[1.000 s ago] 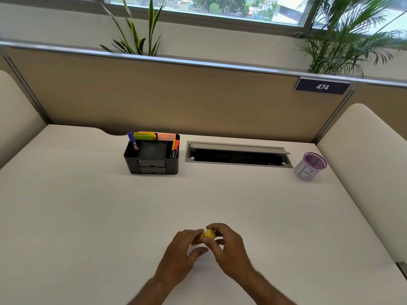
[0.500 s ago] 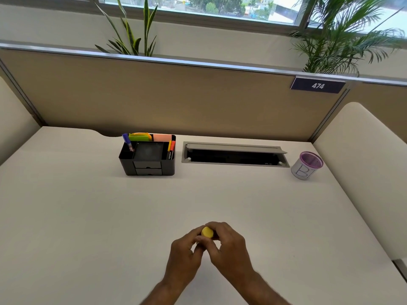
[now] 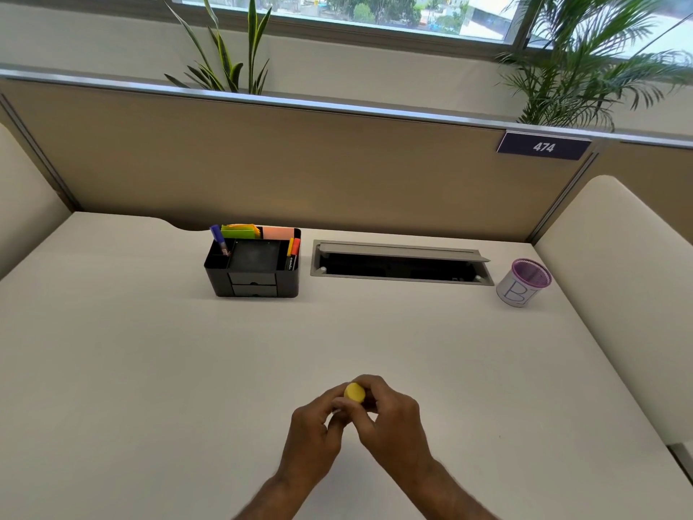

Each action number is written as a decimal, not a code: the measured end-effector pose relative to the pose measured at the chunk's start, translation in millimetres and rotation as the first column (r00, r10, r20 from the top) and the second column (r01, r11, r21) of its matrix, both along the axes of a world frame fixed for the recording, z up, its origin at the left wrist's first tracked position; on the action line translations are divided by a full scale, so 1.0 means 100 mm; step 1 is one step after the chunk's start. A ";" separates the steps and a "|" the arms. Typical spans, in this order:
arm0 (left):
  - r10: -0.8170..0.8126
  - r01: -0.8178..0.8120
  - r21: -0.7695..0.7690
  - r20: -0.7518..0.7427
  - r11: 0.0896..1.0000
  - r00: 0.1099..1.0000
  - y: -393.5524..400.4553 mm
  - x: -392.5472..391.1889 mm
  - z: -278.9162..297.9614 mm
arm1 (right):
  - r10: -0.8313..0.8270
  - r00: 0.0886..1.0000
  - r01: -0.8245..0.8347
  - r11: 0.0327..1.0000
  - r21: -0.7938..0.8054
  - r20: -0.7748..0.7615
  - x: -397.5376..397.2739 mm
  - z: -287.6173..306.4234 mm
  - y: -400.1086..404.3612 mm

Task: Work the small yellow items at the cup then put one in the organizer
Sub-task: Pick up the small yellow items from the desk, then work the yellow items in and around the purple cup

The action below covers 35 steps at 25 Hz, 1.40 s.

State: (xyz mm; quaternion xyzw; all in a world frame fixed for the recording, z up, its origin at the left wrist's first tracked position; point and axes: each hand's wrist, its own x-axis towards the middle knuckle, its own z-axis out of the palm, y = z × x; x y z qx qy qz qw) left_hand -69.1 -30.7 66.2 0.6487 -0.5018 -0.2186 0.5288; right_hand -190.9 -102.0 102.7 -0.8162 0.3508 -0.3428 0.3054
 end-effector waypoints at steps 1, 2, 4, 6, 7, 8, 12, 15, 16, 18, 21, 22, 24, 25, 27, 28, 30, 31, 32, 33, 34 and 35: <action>0.005 -0.005 0.002 -0.010 1.000 1.000 -0.01 0.00 0.01 | -0.011 1.000 0.010 0.999 0.033 0.017 0.01 0.02 0.01; 0.004 -0.004 0.002 -0.017 1.000 1.000 -0.01 0.00 0.02 | -0.025 0.999 0.021 0.997 0.076 0.041 0.01 0.04 0.02; 0.000 0.000 0.004 -0.025 1.000 1.000 -0.02 0.00 0.05 | -0.073 0.992 0.054 0.983 0.175 0.105 0.00 0.09 0.02; 0.011 -0.010 0.016 -0.060 1.000 0.998 -0.02 -0.01 0.07 | -0.149 0.974 0.095 0.951 0.293 0.169 0.00 0.15 0.01; 0.023 -0.021 0.025 -0.086 0.999 0.996 -0.03 0.00 0.07 | -0.189 0.961 0.106 0.926 0.361 0.203 0.00 0.18 0.01; 0.034 -0.031 0.032 -0.107 0.999 0.994 -0.03 0.00 0.06 | -0.227 0.945 0.113 0.900 0.421 0.234 0.00 0.22 0.00; 0.074 -0.068 0.053 -0.138 0.996 0.988 -0.05 -0.02 0.09 | -0.373 0.872 0.078 0.745 0.663 0.317 0.02 0.31 -0.07; 0.101 -0.093 0.062 -0.138 0.994 0.985 -0.07 -0.02 0.09 | -0.518 0.777 -0.083 0.479 0.874 0.358 0.00 0.28 -0.17; 0.110 -0.102 0.061 -0.146 0.993 0.983 -0.07 -0.01 0.08 | -0.555 0.748 -0.147 0.395 0.907 0.363 -0.02 0.26 -0.21; 0.125 -0.117 0.062 -0.152 0.991 0.980 -0.07 0.02 0.07 | -0.578 0.730 -0.207 0.322 0.924 0.365 -0.08 0.18 -0.28; 0.138 -0.125 0.089 -0.161 0.988 0.977 -0.05 0.05 0.04 | -0.393 0.905 0.090 0.546 0.833 0.160 -0.13 -0.03 -0.34; 0.142 -0.127 0.099 -0.159 0.987 0.977 -0.04 0.06 0.02 | -0.321 0.947 0.219 0.664 0.715 0.008 -0.15 -0.10 -0.35; 0.148 -0.130 0.120 -0.149 0.984 0.978 -0.03 0.08 -0.01 | -0.222 0.955 0.292 0.826 0.482 -0.197 -0.15 -0.24 -0.34; 0.150 -0.131 0.132 -0.146 0.983 0.978 -0.03 0.08 -0.01 | -0.176 0.949 0.273 0.873 0.405 -0.262 -0.15 -0.32 -0.34; 0.145 -0.124 0.148 -0.146 0.981 0.979 -0.03 0.10 -0.05 | -0.070 0.906 0.205 0.936 0.286 -0.418 -0.11 -0.46 -0.36; 0.140 -0.117 0.156 -0.148 0.981 0.979 -0.02 0.10 -0.06 | -0.011 0.859 0.157 0.957 0.242 -0.512 -0.09 -0.51 -0.37; 0.130 -0.105 0.174 -0.139 0.979 0.982 -0.02 0.11 -0.09 | 0.096 0.736 0.059 0.977 0.204 -0.670 -0.05 -0.59 -0.38; 0.126 -0.101 0.180 -0.132 0.978 0.983 -0.02 0.11 -0.09 | 0.132 0.694 0.016 0.980 0.198 -0.707 -0.03 -0.61 -0.38; 0.123 -0.098 0.185 -0.127 0.978 0.984 -0.02 0.11 -0.10 | 0.153 0.677 -0.017 0.981 0.193 -0.719 -0.01 -0.63 -0.39; 0.120 -0.095 0.190 -0.124 0.977 0.985 -0.01 0.12 -0.11 | 0.160 0.676 -0.038 0.982 0.182 -0.719 -0.01 -0.65 -0.40; 0.116 -0.091 0.196 -0.121 0.976 0.986 -0.01 0.12 -0.12 | 0.157 0.684 -0.046 0.984 0.173 -0.713 0.00 -0.68 -0.41; 0.113 -0.087 0.202 -0.120 0.975 0.986 -0.01 0.13 -0.12 | 0.154 0.693 -0.047 0.984 0.169 -0.704 -0.01 -0.70 -0.42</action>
